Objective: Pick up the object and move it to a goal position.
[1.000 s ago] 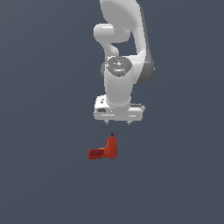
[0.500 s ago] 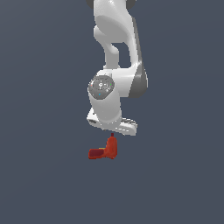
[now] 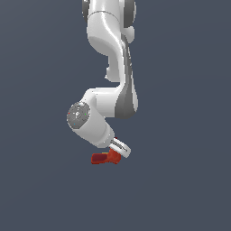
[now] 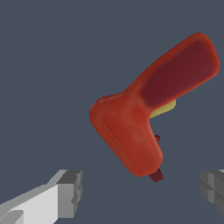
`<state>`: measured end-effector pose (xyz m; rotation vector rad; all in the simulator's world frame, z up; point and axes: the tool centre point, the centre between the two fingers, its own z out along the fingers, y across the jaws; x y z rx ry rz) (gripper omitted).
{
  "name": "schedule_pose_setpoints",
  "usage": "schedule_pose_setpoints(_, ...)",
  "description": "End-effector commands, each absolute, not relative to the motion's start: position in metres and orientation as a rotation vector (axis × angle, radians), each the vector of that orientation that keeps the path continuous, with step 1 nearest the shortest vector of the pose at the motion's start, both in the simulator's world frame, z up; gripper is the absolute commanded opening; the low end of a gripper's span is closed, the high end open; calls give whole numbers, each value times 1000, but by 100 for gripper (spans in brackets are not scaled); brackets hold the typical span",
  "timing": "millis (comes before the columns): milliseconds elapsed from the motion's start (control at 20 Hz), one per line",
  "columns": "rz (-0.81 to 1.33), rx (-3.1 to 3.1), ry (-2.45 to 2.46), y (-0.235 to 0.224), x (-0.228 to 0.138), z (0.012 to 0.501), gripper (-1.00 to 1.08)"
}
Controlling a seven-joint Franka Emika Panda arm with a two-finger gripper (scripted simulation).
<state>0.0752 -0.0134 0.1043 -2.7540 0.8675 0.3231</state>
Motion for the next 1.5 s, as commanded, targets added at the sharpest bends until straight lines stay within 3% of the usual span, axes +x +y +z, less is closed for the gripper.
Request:
schedule_pose_setpoints(0, 365, -2685, 957, -20, 82, 96, 108)
schedule_pose_setpoints(750, 589, -2266, 1348, -61, 105, 57, 108)
schedule_pose_setpoints(1450, 646, -2147, 1426, -74, 108, 48, 108)
